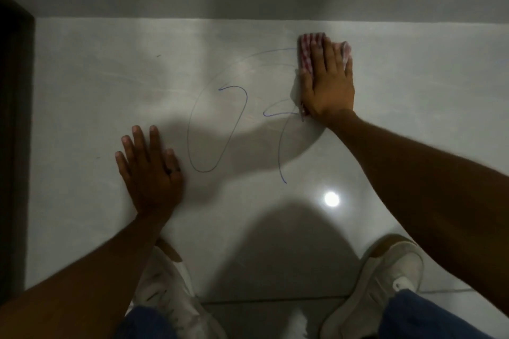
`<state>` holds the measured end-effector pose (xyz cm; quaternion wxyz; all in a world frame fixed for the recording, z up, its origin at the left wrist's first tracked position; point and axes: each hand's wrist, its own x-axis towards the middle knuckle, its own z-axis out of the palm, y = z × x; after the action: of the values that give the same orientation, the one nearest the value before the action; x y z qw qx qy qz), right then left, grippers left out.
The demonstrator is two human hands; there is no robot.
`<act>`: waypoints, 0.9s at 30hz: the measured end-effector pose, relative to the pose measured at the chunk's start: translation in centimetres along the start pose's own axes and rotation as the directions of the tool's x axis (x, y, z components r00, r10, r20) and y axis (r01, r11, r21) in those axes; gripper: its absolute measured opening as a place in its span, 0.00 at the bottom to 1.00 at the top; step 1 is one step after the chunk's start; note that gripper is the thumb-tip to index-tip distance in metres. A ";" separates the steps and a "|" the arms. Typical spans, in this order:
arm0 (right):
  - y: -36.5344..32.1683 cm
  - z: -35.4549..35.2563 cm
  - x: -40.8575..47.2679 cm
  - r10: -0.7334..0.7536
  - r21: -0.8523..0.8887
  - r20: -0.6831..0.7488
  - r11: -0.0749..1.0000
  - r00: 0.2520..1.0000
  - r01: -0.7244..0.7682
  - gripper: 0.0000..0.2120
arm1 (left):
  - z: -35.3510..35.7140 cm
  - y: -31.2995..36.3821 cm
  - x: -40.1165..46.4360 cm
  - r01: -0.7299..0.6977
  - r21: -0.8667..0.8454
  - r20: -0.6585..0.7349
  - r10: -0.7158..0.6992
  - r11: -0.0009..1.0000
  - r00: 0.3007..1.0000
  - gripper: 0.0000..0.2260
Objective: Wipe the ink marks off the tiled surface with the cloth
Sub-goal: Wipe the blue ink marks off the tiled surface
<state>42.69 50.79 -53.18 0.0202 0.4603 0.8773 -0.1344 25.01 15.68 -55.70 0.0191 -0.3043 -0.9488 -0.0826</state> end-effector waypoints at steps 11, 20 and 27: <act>-0.2 3.9 -20.7 0.009 -0.008 0.038 1.000 0.999 -0.009 0.33 | -0.3 0.2 0.1 0.006 -0.034 0.016 -0.006 0.999 1.000 0.26; 0.0 1.3 -7.3 -0.123 -0.051 -0.065 0.992 0.990 0.119 0.30 | 0.2 0.1 0.0 -0.002 -0.015 -0.022 0.001 1.000 1.000 0.25; -1.3 -0.9 3.2 0.269 -0.014 0.003 0.963 0.963 -0.269 0.33 | 0.6 -0.2 0.2 -0.013 -0.019 -0.062 0.011 1.000 0.998 0.25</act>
<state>39.87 52.94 -52.53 0.0434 0.5748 0.8074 -0.1257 24.75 15.71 -56.34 0.0457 -0.3074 -0.9451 -0.1012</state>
